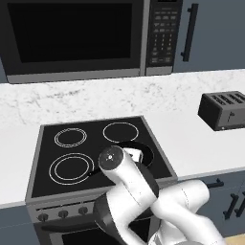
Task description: Turn off the front right burner of the stove.
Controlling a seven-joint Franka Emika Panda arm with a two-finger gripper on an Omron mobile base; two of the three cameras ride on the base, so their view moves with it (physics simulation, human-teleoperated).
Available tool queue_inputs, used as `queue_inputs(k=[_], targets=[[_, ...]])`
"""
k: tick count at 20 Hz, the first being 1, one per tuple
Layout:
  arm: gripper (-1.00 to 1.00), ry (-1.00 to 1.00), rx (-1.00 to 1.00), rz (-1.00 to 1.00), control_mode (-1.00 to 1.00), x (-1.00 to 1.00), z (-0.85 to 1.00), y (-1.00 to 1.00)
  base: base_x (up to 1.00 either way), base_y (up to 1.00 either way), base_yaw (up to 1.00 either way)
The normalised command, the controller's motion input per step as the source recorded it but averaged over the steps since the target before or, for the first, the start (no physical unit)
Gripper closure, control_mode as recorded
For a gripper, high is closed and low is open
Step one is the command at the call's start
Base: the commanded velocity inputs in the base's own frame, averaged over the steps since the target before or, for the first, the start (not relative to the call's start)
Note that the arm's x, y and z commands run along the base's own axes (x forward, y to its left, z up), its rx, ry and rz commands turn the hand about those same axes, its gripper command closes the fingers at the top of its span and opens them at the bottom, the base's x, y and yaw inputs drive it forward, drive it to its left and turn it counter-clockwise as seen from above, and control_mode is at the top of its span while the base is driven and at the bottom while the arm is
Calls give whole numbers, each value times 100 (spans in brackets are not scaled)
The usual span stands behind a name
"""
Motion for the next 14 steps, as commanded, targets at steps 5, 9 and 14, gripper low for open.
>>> queue_inputs(k=[5,9,14], targets=[[-100,-1,-48,37,-100,-23,-59,100,0,0,0],[-100,-6,-39,21,-100,-1,-64,61,0,0,0],[-100,-18,-22,5,-100,8,-50,3,0,0,0]])
